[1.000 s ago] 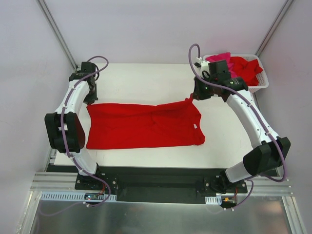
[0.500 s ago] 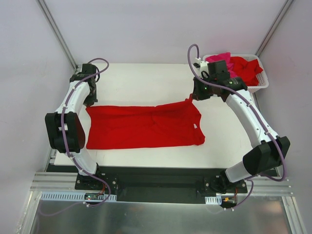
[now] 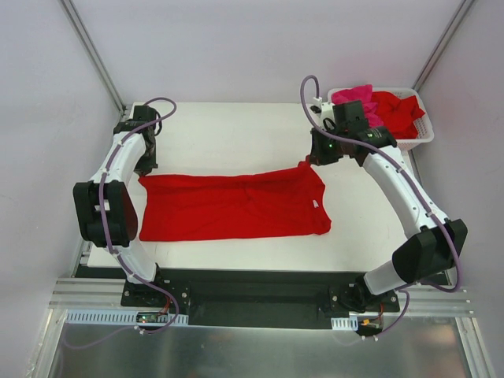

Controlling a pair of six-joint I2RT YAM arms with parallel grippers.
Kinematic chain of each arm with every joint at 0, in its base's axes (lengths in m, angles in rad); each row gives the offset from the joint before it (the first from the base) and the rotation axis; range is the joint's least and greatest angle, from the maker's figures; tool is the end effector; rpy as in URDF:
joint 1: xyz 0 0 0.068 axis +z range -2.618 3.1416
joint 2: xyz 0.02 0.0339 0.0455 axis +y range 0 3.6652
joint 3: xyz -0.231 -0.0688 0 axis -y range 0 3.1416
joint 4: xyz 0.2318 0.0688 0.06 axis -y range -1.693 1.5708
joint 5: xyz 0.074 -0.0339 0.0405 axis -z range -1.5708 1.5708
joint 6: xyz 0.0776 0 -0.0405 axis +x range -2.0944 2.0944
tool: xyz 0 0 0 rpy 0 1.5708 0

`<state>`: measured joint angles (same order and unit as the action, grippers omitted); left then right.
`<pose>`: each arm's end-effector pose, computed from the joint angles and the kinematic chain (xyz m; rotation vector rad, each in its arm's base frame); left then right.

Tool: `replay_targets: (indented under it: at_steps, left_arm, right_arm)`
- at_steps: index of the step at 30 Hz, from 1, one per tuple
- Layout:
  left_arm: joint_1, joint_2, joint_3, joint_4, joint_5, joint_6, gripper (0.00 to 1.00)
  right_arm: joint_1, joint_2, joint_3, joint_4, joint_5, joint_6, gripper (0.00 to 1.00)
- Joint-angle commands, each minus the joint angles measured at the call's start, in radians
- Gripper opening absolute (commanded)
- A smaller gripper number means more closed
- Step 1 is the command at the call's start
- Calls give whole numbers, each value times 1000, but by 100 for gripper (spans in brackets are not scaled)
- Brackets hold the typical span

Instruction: Fold and stack the t-shirts

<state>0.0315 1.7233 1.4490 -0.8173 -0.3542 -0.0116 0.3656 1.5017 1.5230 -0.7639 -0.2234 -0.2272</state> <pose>0.3611 0.0383 0.2065 -0.1715 2.6251 0.4767 0.3159 0.1393 0.3077 -0.7837 2.1763 0.3287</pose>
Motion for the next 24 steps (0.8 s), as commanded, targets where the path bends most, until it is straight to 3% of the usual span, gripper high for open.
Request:
replay_targets:
  at_steps: [1, 24]
  left_arm:
    - [-7, -33, 8, -40, -42, -14, 0]
    - [-8, -42, -50, -105, -3, -47, 0]
  right_arm:
    - [9, -49, -29, 6, 7, -1, 1]
    - [21, -44, -49, -12, 21, -9, 1]
